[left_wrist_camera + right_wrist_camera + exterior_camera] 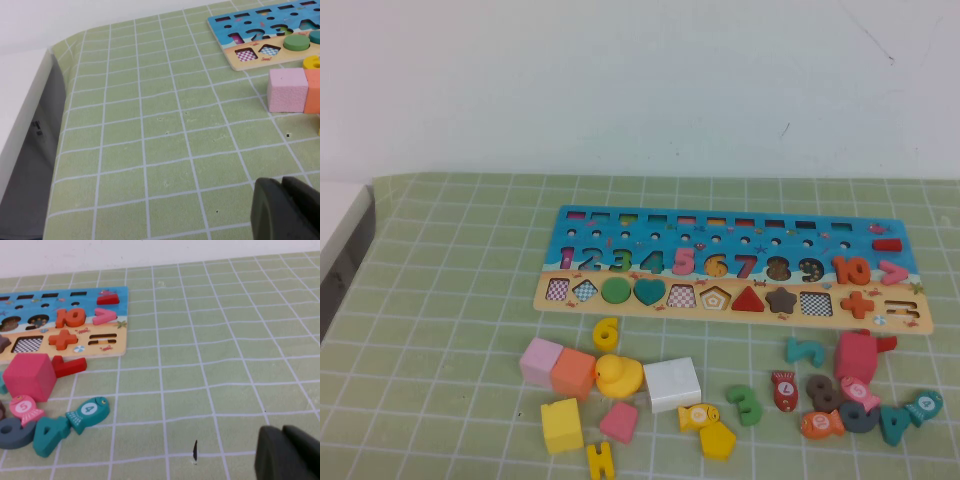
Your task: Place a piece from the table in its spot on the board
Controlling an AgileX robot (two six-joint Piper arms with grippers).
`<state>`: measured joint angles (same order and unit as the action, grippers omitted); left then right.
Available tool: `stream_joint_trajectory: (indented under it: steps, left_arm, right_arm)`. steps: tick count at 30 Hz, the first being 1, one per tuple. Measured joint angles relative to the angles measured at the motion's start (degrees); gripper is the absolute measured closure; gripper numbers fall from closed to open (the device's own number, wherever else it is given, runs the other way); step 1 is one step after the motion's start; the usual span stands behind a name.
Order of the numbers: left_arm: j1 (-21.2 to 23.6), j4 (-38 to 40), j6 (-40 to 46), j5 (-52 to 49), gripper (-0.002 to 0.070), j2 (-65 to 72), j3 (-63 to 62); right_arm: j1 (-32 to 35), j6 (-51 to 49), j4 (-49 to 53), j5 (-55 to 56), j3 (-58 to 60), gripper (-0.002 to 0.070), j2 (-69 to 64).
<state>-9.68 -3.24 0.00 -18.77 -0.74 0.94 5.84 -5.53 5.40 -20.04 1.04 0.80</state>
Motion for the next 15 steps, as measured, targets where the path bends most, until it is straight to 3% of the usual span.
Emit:
stream_joint_trajectory:
  steps: [15]
  left_arm:
    - [0.0,0.0,0.0,0.0,0.0677,0.0,0.0]
  right_arm:
    - [0.0,0.0,0.0,0.0,0.0,0.0679,0.0]
